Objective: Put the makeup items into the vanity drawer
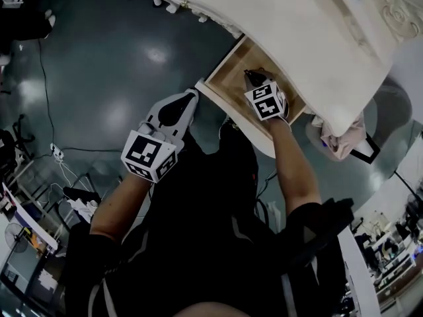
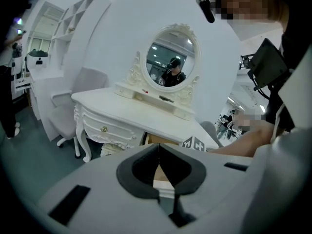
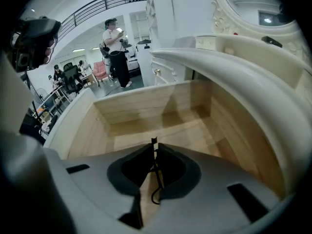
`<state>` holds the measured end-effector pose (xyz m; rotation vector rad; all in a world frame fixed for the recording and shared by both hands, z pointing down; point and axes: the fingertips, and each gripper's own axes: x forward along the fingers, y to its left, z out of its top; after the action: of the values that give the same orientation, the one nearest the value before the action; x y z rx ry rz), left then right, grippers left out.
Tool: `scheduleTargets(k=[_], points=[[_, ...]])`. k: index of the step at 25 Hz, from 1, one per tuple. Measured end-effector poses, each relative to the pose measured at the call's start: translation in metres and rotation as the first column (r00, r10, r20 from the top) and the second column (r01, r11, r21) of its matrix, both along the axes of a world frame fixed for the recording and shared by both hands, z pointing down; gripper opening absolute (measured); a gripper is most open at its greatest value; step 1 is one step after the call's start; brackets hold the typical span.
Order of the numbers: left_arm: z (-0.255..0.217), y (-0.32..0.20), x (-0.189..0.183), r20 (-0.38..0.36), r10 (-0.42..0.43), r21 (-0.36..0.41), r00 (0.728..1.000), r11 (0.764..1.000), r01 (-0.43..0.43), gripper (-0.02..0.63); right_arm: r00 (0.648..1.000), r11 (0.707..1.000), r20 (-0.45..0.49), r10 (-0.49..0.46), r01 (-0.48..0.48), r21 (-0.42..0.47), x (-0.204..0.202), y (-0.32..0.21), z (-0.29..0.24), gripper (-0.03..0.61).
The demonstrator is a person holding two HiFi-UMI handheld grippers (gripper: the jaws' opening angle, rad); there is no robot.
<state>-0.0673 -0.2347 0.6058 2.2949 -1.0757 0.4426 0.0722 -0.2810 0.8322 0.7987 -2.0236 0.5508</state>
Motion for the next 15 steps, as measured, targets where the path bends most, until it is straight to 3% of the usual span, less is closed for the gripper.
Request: scheduleTargets(k=[12,15], points=[[0.004,0.007,-0.002,0.013,-0.007,-0.001,1.0,1.0,0.007,0.005,0.999,0.999,-0.038,-0.031,0.03,-0.021,-0.003,0.008,0.019,0.046],[0.002,0.006,-0.001,-0.001,-0.012,-0.001,1.0,1.0,0.012,0.005,0.999,0.999,-0.052,-0.014,0.012,-0.034,-0.001,0.007,0.019,0.108]])
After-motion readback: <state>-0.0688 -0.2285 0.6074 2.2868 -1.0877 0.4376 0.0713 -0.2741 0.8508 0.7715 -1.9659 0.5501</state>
